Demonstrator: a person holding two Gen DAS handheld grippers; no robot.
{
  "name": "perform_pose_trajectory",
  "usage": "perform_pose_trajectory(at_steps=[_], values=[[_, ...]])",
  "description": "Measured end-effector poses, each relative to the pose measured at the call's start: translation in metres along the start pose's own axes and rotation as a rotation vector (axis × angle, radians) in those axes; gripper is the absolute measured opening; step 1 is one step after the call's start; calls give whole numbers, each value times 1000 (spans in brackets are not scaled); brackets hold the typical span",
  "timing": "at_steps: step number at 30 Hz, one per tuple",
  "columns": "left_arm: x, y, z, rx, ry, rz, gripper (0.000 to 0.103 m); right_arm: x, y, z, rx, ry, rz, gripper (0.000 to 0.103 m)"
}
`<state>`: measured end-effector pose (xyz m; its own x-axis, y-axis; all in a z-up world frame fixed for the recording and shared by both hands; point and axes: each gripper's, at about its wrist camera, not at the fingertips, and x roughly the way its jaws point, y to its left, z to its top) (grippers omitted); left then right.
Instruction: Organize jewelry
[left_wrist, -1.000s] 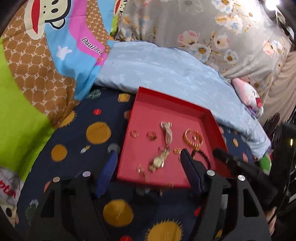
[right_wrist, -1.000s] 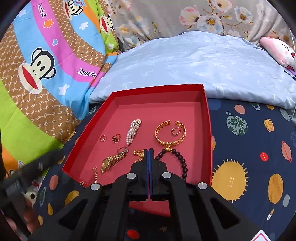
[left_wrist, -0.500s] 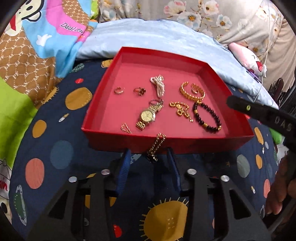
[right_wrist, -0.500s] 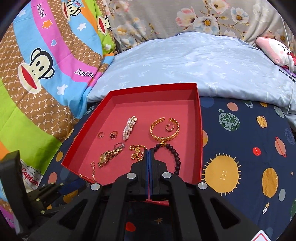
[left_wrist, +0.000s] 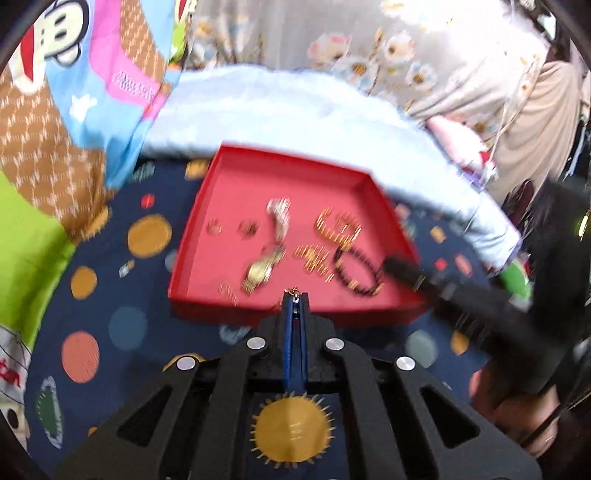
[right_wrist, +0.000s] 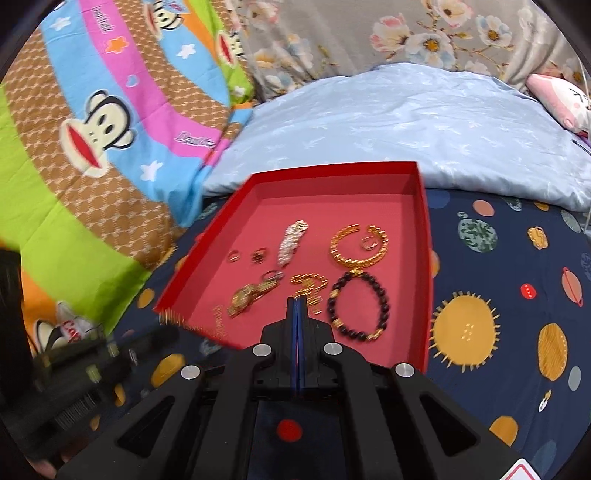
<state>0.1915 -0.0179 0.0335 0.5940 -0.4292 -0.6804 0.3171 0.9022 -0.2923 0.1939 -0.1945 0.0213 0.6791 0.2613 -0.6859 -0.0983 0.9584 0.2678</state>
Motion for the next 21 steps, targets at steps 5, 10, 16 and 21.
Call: perform_pose_trajectory(at_steps=[5,10,16,21], values=[[-3,-9,30,-10,-30,-51,2,0,16,-7,-54,9,43,4],[-2,-22,61,0,-80,-72,2,8,17,-5,-39,14,44,4],[16,-21,78,-73,-36,-204,10,14,4,7,-1,2,34,5],[34,-11,69,-122,-9,-98,64,28,-5,18,12,0,-2,12]])
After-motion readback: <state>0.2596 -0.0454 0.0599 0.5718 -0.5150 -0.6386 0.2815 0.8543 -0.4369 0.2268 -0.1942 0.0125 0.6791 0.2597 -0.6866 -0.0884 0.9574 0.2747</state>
